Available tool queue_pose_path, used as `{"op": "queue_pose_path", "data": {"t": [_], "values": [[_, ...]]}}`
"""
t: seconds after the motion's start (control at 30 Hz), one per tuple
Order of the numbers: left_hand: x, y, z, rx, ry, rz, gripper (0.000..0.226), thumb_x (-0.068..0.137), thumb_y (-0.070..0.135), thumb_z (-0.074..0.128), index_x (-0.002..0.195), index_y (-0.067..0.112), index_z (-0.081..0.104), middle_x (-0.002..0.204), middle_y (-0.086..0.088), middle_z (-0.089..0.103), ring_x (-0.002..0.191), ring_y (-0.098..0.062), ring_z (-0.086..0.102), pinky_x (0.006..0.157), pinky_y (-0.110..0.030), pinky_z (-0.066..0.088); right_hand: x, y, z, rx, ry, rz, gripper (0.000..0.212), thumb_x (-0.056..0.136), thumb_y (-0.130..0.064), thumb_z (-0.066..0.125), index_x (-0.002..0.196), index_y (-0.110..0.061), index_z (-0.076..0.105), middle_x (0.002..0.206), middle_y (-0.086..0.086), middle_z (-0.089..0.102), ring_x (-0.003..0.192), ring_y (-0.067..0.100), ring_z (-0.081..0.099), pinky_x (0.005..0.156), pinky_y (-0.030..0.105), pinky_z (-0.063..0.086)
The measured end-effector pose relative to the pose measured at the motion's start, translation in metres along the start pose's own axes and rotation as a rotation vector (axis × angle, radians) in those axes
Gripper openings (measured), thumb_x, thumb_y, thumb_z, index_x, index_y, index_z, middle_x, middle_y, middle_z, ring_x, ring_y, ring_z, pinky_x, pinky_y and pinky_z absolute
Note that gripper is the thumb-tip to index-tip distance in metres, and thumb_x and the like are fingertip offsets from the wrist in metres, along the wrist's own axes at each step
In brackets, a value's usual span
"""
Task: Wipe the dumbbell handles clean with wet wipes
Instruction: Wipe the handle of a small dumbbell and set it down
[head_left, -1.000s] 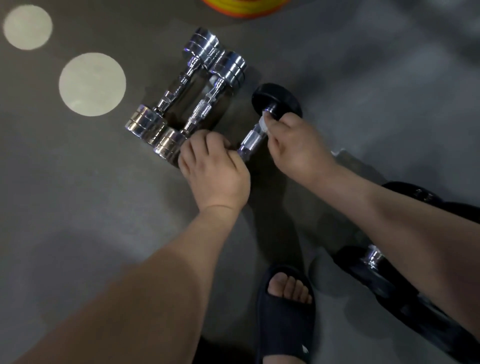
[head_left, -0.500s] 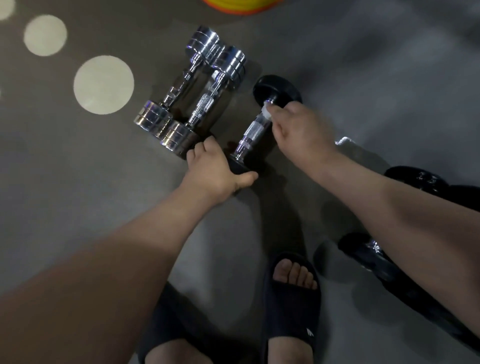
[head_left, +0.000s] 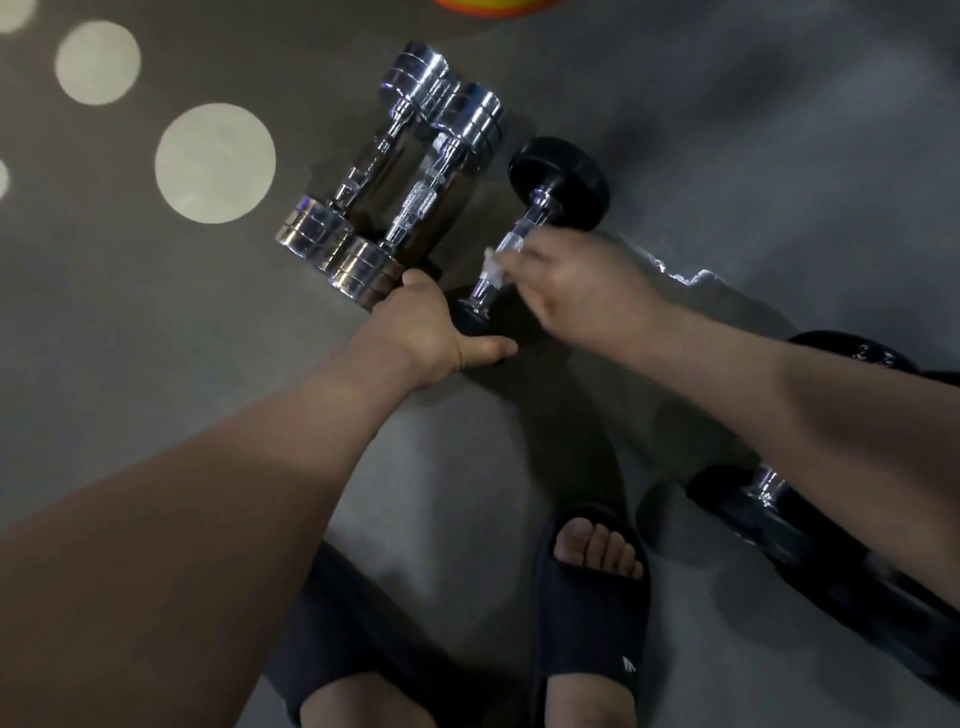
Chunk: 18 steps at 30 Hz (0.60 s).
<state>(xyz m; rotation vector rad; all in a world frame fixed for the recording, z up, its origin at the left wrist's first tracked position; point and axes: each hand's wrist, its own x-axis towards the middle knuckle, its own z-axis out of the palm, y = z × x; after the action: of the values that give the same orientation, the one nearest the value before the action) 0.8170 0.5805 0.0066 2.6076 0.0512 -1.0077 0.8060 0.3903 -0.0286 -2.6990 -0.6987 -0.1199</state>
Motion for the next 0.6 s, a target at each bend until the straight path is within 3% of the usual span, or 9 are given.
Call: {"op": "queue_pose_path", "data": {"t": [0.13,0.3,0.4,0.47,0.6], "values": [[-0.002,0.002,0.002,-0.018,0.024,0.011,0.116,0.062,0.066,0.084,0.137,-0.005,0.031,0.131,-0.016,0.056,0.121,-0.032,0.055,0.083,-0.029,0.039,0.011,0.013,-0.004,-0.061,0.09,0.203,0.04,0.098,-0.024,0.039,0.117,-0.007,0.07,0.09,0.02,0.061,0.067,0.042,0.061,0.053,0.04,0.048],[-0.003,-0.001,0.003,-0.052,0.019,0.03,0.106,0.063,0.062,0.085,0.131,-0.001,0.034,0.108,-0.006,0.051,0.11,-0.027,0.057,0.079,-0.029,0.039,-0.004,-0.012,0.003,0.039,-0.102,-0.216,0.031,0.091,-0.013,0.063,0.12,-0.004,0.071,0.084,0.014,0.061,0.068,0.036,0.062,0.052,0.038,0.052],[-0.003,0.0,0.004,-0.046,0.04,0.031,0.11,0.063,0.063,0.085,0.134,-0.002,0.032,0.12,-0.013,0.055,0.117,-0.03,0.056,0.087,-0.032,0.045,0.012,0.007,-0.002,-0.03,-0.006,-0.1,0.033,0.102,-0.024,0.046,0.117,-0.008,0.07,0.09,0.015,0.061,0.073,0.038,0.062,0.055,0.043,0.053],[-0.002,-0.001,0.007,-0.037,0.05,0.031,0.113,0.059,0.066,0.085,0.132,-0.001,0.032,0.129,-0.017,0.055,0.119,-0.033,0.056,0.095,-0.038,0.048,0.014,0.009,-0.002,-0.028,0.024,0.031,0.032,0.101,-0.022,0.047,0.116,-0.006,0.069,0.09,0.017,0.06,0.072,0.039,0.06,0.055,0.045,0.052],[0.0,-0.005,0.009,-0.047,0.038,0.039,0.111,0.054,0.07,0.085,0.127,0.004,0.033,0.12,-0.015,0.059,0.11,-0.032,0.06,0.088,-0.041,0.053,0.004,-0.013,0.002,-0.008,-0.128,-0.21,0.039,0.095,-0.019,0.043,0.122,-0.007,0.069,0.092,0.015,0.062,0.08,0.038,0.064,0.062,0.045,0.056]]}}
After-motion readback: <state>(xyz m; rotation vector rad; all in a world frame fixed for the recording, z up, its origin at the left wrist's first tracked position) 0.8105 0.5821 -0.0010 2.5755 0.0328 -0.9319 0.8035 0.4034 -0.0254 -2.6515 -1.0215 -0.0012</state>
